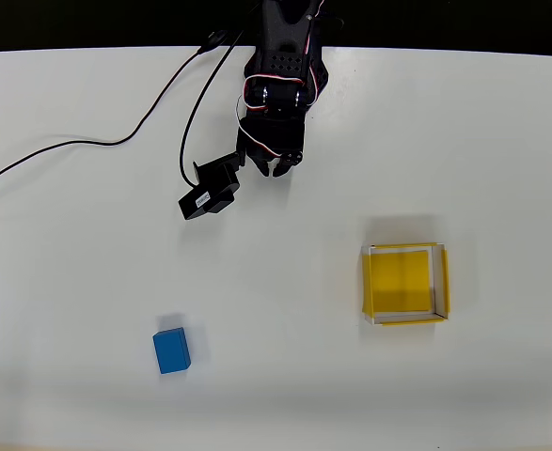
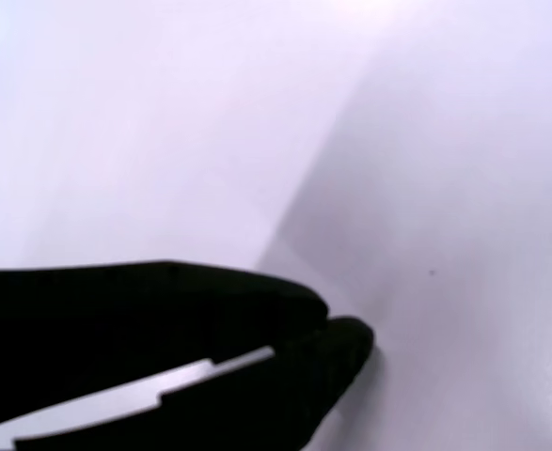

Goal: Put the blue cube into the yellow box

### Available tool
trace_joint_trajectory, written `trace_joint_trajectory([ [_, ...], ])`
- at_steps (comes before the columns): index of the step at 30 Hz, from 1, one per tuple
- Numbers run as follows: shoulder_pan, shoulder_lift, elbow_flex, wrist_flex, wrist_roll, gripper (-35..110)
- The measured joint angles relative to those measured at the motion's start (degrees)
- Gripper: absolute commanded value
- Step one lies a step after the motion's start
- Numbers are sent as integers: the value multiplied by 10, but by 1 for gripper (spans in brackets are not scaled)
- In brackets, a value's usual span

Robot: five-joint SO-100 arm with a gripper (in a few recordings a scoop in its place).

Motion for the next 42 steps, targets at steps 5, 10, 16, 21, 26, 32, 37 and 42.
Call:
trace_joint_trajectory([
  [5,0,0,0,0,0,0],
  [10,0,0,0,0,0,0],
  [16,0,0,0,0,0,0],
  [21,0,0,0,0,0,1],
  [26,-10,0,0,0,6,5],
  [32,37,-86,0,-110,-18,19],
  [37,86,-215,-4,-295,-47,26],
  [42,127,-358,-60,-454,-48,30],
])
